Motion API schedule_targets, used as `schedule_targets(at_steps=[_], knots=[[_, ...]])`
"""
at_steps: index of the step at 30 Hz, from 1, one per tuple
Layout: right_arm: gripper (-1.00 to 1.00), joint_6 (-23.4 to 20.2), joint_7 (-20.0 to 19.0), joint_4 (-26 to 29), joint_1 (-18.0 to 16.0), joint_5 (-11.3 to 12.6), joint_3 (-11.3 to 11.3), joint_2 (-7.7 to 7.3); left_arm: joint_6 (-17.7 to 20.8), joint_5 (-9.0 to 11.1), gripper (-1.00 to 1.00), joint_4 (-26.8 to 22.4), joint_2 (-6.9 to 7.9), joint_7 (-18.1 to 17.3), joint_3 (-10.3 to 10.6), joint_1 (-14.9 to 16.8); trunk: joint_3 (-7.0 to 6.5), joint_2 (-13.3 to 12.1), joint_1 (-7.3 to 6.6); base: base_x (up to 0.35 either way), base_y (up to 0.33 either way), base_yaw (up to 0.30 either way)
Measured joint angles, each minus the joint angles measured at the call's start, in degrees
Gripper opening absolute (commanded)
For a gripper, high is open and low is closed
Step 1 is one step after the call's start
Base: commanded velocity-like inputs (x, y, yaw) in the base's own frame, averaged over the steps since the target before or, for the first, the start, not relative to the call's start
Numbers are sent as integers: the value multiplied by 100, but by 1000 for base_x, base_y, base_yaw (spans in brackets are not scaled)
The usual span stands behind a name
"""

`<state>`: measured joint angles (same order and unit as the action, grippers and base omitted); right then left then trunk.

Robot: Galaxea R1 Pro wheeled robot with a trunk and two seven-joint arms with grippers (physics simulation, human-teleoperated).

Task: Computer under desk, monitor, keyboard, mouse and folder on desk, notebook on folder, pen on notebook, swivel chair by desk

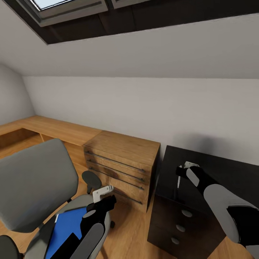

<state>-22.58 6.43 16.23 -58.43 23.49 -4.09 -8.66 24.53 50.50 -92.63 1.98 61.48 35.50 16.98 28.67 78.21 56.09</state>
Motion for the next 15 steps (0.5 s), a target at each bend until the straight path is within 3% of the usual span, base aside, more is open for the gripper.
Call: schedule_targets(at_steps=[10, 15], knots=[[-100, -1, 0, 0, 0, 0, 0, 0, 0, 0, 100, 1, 0, 0, -9, 0, 180, 401, 220, 0, 0, 0], [-100, 0, 0, 0, 0, 0, 0, 0, 0, 6, 100, 6, 0, 0, -9, 1, 180, 403, 220, 0, 0, 0]])
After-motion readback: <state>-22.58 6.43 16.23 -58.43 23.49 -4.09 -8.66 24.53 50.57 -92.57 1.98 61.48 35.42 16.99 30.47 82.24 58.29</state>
